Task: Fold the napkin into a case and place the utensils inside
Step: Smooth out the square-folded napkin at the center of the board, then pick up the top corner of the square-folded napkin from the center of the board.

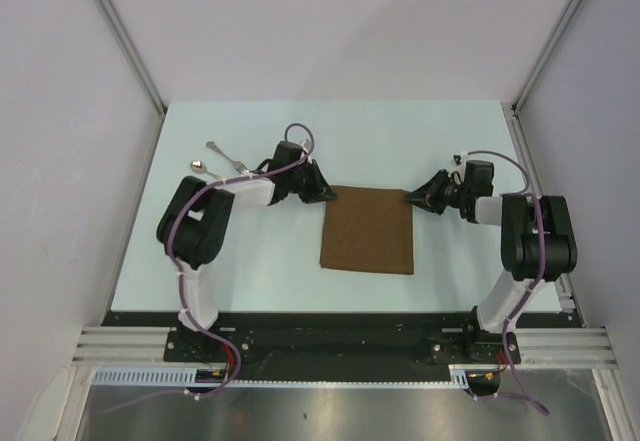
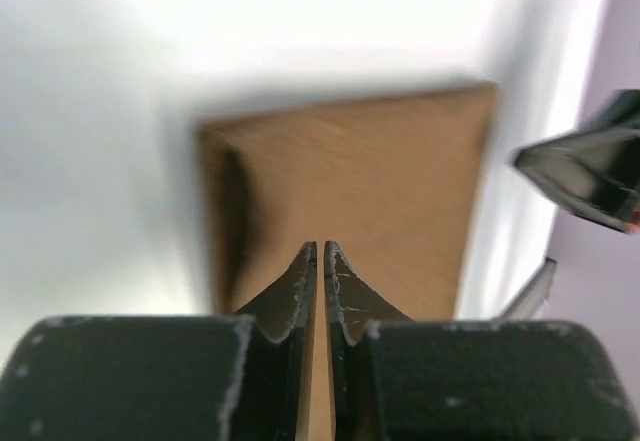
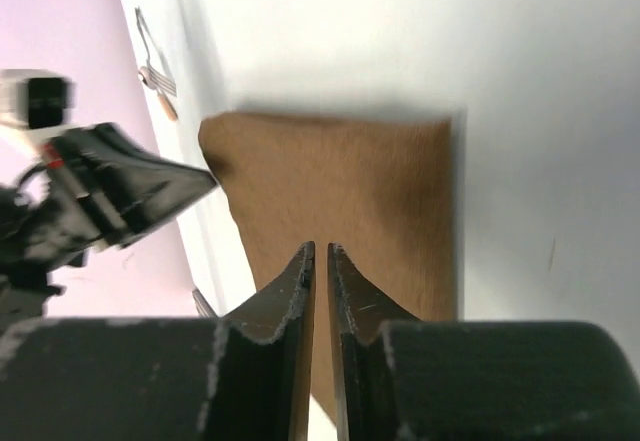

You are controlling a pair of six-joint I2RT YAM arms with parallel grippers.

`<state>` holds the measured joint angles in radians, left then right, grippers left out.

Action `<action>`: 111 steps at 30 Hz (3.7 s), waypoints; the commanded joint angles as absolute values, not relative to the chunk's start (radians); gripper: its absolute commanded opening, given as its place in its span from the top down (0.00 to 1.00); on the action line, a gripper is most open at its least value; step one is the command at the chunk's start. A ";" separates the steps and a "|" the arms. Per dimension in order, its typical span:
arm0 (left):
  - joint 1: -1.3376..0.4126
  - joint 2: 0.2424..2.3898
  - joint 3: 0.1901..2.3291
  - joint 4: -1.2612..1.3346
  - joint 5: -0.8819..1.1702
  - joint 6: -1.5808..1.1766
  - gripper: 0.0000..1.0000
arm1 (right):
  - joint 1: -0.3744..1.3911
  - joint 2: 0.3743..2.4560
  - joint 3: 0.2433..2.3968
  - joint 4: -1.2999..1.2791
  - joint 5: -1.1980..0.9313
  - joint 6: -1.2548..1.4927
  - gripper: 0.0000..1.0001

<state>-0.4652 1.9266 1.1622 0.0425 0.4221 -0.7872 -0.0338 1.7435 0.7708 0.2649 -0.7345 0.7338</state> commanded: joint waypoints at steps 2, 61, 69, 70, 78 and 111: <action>-0.443 2.049 1.258 0.069 0.408 -0.798 0.91 | -0.057 1.871 0.825 0.442 -0.825 0.788 0.87; -0.472 1.455 1.062 -0.154 0.460 -0.745 0.48 | 0.121 1.188 0.668 -0.523 -0.343 0.503 0.39; -0.551 1.385 0.940 -0.118 0.486 -0.750 0.48 | 0.169 1.123 0.459 -0.347 -0.397 0.650 0.39; -0.551 1.378 0.937 -0.123 0.483 -0.743 0.48 | 0.182 1.127 0.448 -0.322 -0.390 0.660 0.39; -0.552 1.328 0.957 -0.153 0.459 -0.723 0.48 | 0.201 1.143 0.410 -0.302 -0.341 0.704 0.56; -0.561 1.954 1.474 -0.284 0.442 -0.558 0.42 | -0.157 1.908 1.413 -0.371 -0.239 0.184 0.66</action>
